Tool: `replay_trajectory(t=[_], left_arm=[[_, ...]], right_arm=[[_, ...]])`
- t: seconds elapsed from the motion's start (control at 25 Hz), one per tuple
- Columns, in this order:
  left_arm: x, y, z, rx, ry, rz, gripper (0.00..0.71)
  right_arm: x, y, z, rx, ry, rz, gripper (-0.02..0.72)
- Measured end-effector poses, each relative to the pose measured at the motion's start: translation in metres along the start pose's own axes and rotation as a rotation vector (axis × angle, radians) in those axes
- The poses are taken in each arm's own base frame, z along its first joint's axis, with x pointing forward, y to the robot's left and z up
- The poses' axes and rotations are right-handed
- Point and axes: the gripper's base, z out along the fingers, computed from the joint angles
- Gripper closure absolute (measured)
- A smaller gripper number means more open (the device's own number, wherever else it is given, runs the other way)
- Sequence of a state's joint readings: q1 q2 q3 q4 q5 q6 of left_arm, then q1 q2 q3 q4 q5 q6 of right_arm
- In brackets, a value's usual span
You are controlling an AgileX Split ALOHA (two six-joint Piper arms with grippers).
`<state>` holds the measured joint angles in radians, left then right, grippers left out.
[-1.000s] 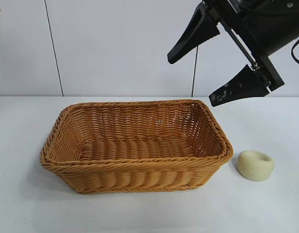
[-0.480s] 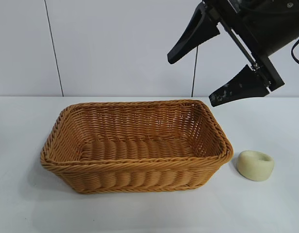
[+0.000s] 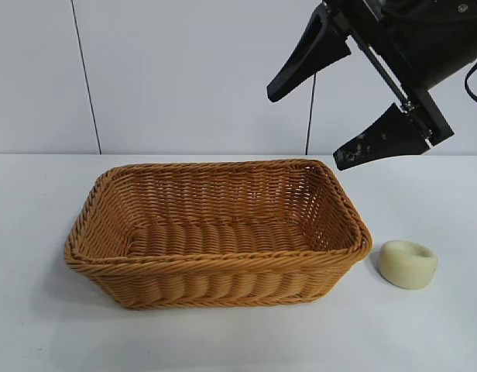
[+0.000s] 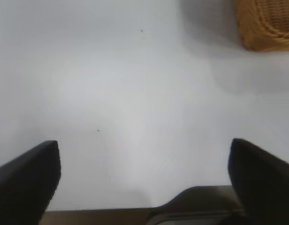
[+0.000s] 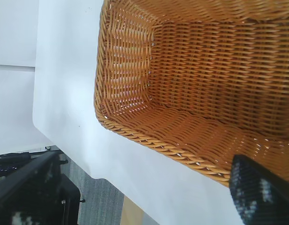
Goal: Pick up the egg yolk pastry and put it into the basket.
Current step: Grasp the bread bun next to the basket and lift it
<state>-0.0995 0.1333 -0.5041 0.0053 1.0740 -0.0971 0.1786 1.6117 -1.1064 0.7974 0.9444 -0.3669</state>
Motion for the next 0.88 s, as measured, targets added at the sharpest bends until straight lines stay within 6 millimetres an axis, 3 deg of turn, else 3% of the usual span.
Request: replay_trajectory(t=[0.28, 0.52, 0.72, 0.88], left_arm=[[0.012, 0.002, -0.017, 0.007, -0.135, 0.002, 0.015], [0.012, 0.002, -0.017, 0.005, -0.138, 0.003, 0.015], [0.012, 0.002, -0.017, 0.005, -0.138, 0.003, 0.015], [0.012, 0.002, -0.017, 0.005, -0.138, 0.003, 0.015]], right_arm=[[-0.017, -0.007, -0.023, 0.271, -0.006, -0.054, 0.008], [-0.02, -0.037, -0.042, 0.486, 0.006, -0.023, 0.008], [-0.022, -0.066, -0.061, 0.548, -0.023, 0.059, 0.008], [-0.023, -0.077, -0.059, 0.557, -0.008, 0.09, 0.008]])
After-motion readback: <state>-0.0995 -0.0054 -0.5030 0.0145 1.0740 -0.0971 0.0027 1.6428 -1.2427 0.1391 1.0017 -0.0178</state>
